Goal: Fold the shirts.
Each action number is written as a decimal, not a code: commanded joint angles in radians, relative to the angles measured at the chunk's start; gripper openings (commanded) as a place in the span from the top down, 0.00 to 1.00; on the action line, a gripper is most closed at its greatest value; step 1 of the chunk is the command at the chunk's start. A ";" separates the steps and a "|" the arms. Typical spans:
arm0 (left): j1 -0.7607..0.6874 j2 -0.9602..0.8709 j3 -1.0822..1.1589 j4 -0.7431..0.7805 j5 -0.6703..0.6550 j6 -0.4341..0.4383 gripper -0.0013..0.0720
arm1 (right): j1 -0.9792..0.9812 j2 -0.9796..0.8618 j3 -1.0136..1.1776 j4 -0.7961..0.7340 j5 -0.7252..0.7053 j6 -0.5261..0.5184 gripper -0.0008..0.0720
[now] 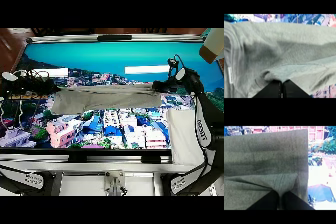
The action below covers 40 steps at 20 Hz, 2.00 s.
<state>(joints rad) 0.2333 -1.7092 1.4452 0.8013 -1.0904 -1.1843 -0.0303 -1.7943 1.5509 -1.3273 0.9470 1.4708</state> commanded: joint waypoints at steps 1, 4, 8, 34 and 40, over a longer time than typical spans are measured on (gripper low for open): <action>-0.003 -0.097 0.045 -0.032 -0.016 -0.043 0.66 | 0.008 -0.045 0.027 -0.006 0.000 0.002 0.30; 0.007 -0.097 0.070 -0.031 -0.117 -0.015 0.01 | -0.029 0.007 0.027 -0.006 0.021 -0.066 0.14; 0.015 -0.085 0.131 -0.032 -0.202 -0.014 0.01 | -0.133 -0.014 0.027 0.100 0.104 -0.031 0.10; -0.358 -0.051 0.134 -0.159 -0.093 -0.042 0.94 | -0.068 0.281 0.027 0.396 0.389 -0.061 0.89; -0.650 -0.106 0.133 -0.197 0.078 -0.112 0.94 | 0.055 0.562 0.027 0.358 0.460 0.089 0.89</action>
<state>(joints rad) -0.2924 -1.7920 1.5784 0.6361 -1.1145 -1.2625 -0.0280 -1.3582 1.5768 -0.9520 1.3682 1.4799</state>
